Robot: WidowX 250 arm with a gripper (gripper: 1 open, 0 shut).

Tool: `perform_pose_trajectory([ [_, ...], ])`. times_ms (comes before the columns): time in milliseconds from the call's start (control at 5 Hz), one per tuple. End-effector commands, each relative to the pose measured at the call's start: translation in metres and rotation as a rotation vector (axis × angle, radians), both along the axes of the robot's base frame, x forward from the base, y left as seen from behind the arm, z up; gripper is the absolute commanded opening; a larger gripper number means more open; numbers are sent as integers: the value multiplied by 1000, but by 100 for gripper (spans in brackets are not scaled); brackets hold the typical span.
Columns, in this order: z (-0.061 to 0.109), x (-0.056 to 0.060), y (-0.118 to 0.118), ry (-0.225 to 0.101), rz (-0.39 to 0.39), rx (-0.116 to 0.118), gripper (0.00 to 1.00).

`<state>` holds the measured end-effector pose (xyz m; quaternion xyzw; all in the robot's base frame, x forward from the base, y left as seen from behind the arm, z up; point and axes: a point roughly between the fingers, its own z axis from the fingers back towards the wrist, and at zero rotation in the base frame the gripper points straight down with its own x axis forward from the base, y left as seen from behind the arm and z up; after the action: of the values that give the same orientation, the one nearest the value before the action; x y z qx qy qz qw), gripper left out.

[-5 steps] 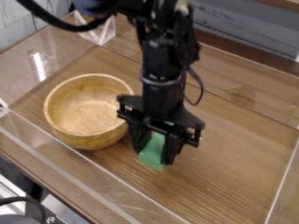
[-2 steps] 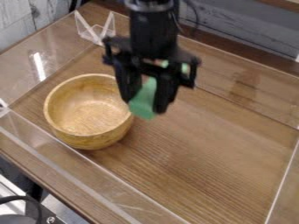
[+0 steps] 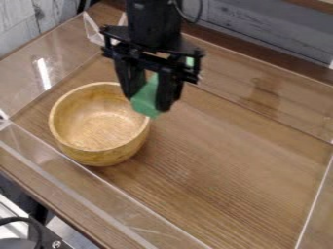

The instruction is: Put the green block in the brown bowl

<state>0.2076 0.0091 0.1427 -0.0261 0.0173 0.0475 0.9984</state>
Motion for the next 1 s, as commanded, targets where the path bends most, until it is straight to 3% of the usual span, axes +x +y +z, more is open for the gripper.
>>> perform_pose_trajectory([
  [0, 3, 4, 8, -41, -16, 4, 0],
  [800, -4, 4, 20, -58, 22, 7, 0],
])
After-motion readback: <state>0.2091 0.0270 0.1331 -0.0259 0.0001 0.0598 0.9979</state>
